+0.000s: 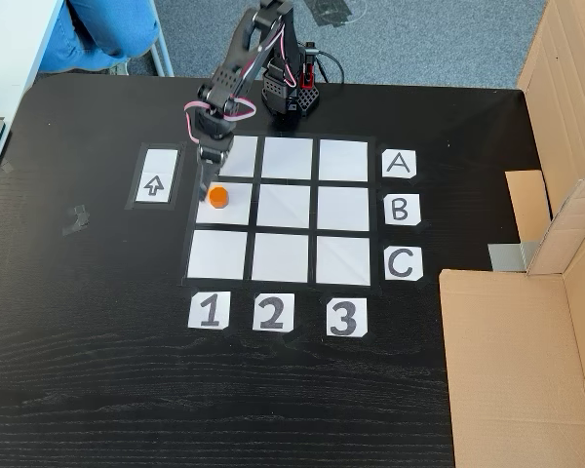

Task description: Pick up the round, orange token and place it in the grid on square B1.

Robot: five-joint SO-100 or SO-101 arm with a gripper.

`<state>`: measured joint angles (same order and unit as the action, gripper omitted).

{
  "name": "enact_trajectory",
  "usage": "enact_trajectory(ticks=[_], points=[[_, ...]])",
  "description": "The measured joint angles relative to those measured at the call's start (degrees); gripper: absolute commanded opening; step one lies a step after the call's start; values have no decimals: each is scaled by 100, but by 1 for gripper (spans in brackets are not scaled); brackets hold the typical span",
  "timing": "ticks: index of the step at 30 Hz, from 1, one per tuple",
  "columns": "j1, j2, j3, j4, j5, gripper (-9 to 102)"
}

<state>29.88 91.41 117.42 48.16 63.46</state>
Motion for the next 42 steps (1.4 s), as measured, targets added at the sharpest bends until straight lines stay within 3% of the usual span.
enact_trajectory(ticks=[7,15,17,19,24,29,36,42], points=[[1063,2268,1441,-703,-79,45],[3287,4526,1934,-1670,501,43],[3946,4966,1978,-1714,817,30],[4509,5396,2092,-1731,1107,-1],[5959,6609,2760,-1714,2030,-1],[6820,8183,4087,-1389,2312,-1],[7005,9721,5634,-976,2329,-1],[7031,9853,5757,-870,2320,-1]])
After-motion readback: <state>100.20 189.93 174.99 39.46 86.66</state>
